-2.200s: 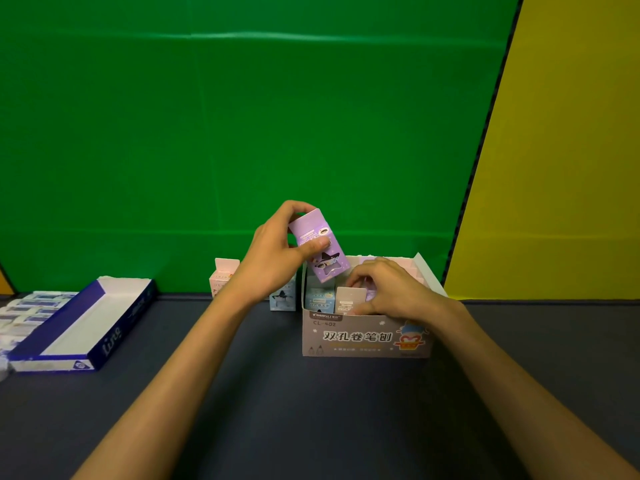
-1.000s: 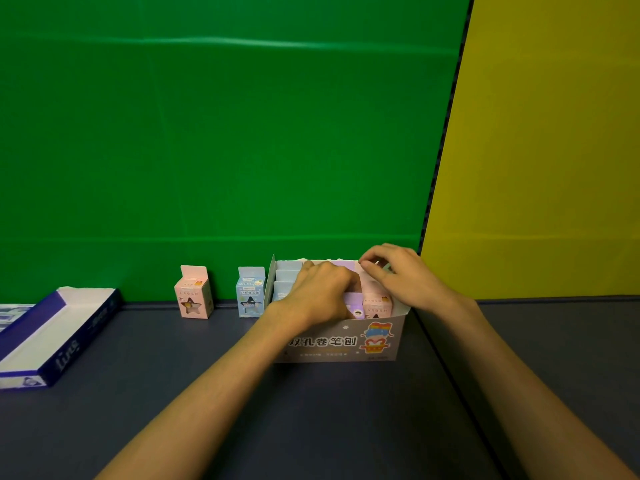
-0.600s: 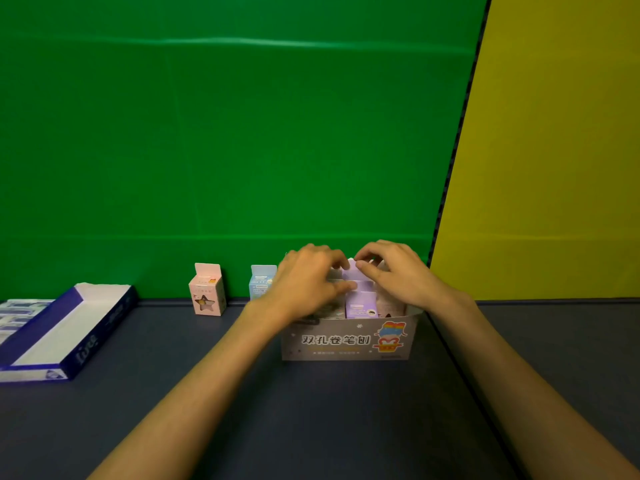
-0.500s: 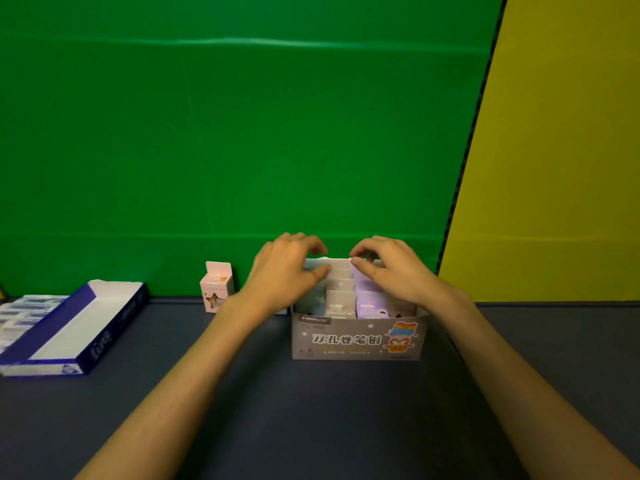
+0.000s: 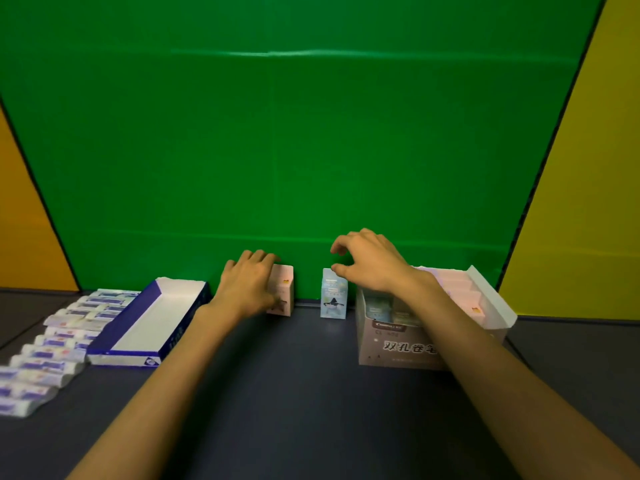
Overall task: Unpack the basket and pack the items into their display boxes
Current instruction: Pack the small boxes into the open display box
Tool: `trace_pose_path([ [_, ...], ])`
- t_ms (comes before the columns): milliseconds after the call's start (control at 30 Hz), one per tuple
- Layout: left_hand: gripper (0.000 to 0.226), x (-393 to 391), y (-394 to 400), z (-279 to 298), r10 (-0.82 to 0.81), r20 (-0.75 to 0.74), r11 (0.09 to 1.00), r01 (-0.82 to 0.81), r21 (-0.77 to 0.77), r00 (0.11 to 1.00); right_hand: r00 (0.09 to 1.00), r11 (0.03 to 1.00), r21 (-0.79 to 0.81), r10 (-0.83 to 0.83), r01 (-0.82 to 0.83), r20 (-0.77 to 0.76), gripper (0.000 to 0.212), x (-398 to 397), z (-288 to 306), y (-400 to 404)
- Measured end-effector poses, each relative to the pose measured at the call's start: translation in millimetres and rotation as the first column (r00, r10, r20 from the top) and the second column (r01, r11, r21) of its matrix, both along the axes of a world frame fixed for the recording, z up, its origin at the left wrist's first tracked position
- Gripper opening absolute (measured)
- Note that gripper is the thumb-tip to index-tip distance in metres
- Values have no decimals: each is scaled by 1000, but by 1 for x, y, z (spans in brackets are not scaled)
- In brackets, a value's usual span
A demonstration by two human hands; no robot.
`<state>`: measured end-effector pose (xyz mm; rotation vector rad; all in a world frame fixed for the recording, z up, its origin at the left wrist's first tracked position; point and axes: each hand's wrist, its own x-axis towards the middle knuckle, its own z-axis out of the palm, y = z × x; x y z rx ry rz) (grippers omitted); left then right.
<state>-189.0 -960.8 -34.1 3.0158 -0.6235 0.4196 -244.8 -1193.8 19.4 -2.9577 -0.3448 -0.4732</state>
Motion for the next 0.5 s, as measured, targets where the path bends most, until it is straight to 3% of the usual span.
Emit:
trace_pose_path([
  [133,85,8,6,-9,-71,-12,997,71,-1,997,993,983,-161,-100,88,-66,46,16,-6,18],
  [300,68,11,15,-13,-127,53,992,128,-3,990,975,938,-312,-195,153,-107,36,27,-17,29],
  [500,51,8,30,-14,-181,-30,957,169,-234,983,961,915,-368,-234,167,-146,45,34,-25,36],
])
